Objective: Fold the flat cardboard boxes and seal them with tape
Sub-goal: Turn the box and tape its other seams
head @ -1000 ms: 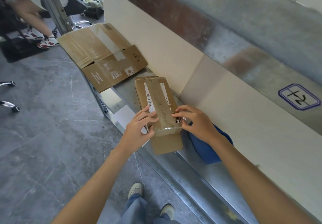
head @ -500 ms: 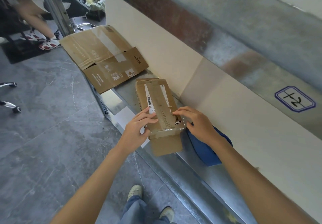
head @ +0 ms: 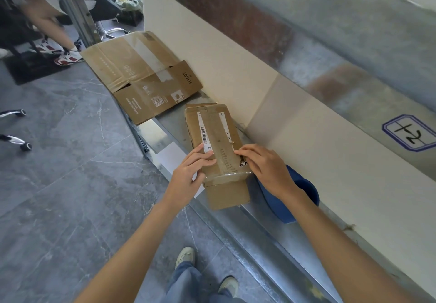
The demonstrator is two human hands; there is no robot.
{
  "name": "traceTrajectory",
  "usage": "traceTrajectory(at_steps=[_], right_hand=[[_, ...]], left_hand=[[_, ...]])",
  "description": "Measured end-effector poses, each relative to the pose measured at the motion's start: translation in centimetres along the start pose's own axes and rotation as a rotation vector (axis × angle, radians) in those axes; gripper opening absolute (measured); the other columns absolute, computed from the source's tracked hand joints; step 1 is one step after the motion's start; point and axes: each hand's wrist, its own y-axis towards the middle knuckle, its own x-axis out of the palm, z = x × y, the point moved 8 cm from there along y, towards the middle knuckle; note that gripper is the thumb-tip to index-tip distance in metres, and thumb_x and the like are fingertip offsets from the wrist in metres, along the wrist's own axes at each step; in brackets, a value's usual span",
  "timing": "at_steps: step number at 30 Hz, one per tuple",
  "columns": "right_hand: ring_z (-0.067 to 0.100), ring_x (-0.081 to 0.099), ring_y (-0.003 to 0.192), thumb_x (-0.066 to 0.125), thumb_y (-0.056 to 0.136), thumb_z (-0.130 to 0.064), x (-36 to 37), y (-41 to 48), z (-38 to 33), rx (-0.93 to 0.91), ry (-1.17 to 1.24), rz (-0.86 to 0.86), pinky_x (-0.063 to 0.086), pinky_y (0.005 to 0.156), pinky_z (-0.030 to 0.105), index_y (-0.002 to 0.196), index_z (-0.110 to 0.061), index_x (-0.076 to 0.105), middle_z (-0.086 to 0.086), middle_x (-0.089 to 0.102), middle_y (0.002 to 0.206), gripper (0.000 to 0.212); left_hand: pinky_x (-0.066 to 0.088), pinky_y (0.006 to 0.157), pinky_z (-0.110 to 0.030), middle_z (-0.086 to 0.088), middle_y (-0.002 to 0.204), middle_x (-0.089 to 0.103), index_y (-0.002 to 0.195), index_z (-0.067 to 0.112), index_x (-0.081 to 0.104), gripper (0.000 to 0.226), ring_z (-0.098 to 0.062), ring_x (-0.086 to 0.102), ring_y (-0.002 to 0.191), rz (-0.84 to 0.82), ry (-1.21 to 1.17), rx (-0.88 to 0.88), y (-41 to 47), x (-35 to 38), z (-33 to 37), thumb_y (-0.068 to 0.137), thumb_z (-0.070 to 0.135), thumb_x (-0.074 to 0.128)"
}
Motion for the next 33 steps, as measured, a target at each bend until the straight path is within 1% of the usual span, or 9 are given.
traceTrajectory(at_steps=[5,8,10,13,15,18,21,28,33], right_hand=[[0.021,0.064,0.105,0.059,0.097,-0.004,0.05,-0.07,-0.13,-0.016,-0.021,0.012,0.053,0.082,0.041,0.125,-0.013,0.068,0.001,0.065,0.122,0.031],[0.020,0.063,0.104,0.060,0.097,-0.007,0.06,-0.01,-0.17,-0.013,-0.018,0.012,0.053,0.083,0.041,0.124,-0.013,0.068,0.001,0.065,0.121,0.029],[0.020,0.064,0.103,0.061,0.097,-0.009,0.04,0.03,-0.18,-0.002,-0.005,0.018,0.054,0.083,0.040,0.123,-0.013,0.068,0.001,0.065,0.120,0.028],[0.019,0.064,0.102,0.063,0.095,-0.009,0.07,0.09,-0.10,0.011,0.011,0.024,0.054,0.082,0.039,0.122,-0.013,0.069,0.001,0.065,0.119,0.027],[0.018,0.064,0.102,0.063,0.095,-0.010,0.14,0.12,-0.02,0.011,0.018,0.019,0.055,0.082,0.039,0.122,-0.014,0.069,0.000,0.064,0.119,0.028],[0.017,0.063,0.103,0.063,0.095,-0.012,0.22,0.17,0.22,0.010,0.016,0.003,0.055,0.082,0.039,0.124,-0.015,0.067,0.000,0.063,0.121,0.029],[0.017,0.062,0.103,0.063,0.096,-0.015,0.30,0.19,0.34,0.020,0.014,-0.006,0.055,0.083,0.039,0.125,-0.016,0.066,-0.001,0.061,0.122,0.030],[0.021,0.061,0.103,0.064,0.096,-0.016,0.36,0.27,0.14,0.006,-0.025,-0.033,0.055,0.081,0.041,0.126,-0.015,0.065,0.002,0.061,0.119,0.031],[0.022,0.057,0.111,0.062,0.097,-0.023,0.49,0.21,0.29,0.039,0.006,-0.096,0.049,0.091,0.042,0.131,-0.018,0.064,0.001,0.060,0.125,0.035]], left_hand=[[0.044,0.109,-0.036,0.000,0.132,0.062,0.116,0.008,0.071,0.046,-0.013,0.036,0.144,0.004,-0.013,-0.011,-0.08,0.11,0.02,0.085,-0.019,0.050],[0.043,0.111,-0.038,-0.001,0.131,0.062,0.115,0.008,0.071,0.044,-0.015,0.037,0.143,0.028,-0.016,-0.015,-0.08,0.14,-0.06,0.086,-0.015,0.048],[0.040,0.113,-0.037,-0.002,0.131,0.062,0.115,0.008,0.071,0.042,-0.015,0.038,0.143,0.040,-0.018,-0.015,-0.11,0.19,-0.14,0.086,-0.012,0.047],[0.038,0.114,-0.031,-0.001,0.131,0.062,0.115,0.008,0.071,0.044,-0.013,0.037,0.143,0.046,-0.022,-0.022,-0.14,0.29,-0.42,0.085,-0.016,0.049],[0.038,0.114,-0.028,-0.002,0.130,0.063,0.115,0.008,0.072,0.043,-0.013,0.038,0.142,0.050,-0.025,-0.018,-0.11,0.29,-0.46,0.085,-0.014,0.049],[0.036,0.115,-0.031,-0.002,0.129,0.064,0.113,0.007,0.072,0.039,-0.015,0.040,0.141,0.061,-0.030,-0.002,-0.03,0.33,-0.39,0.084,-0.011,0.054],[0.038,0.115,-0.034,0.000,0.127,0.064,0.110,0.007,0.073,0.038,-0.018,0.042,0.140,0.086,-0.032,-0.002,-0.07,0.42,-0.39,0.081,-0.015,0.062],[0.041,0.113,-0.034,0.002,0.124,0.066,0.106,0.008,0.074,0.030,-0.015,0.044,0.138,0.089,-0.045,0.008,0.07,0.19,-0.41,0.082,-0.008,0.069],[0.036,0.113,-0.028,0.007,0.130,0.061,0.105,0.012,0.072,0.024,-0.013,0.041,0.140,0.037,-0.062,0.030,0.19,0.13,-0.22,0.086,-0.002,0.068]])
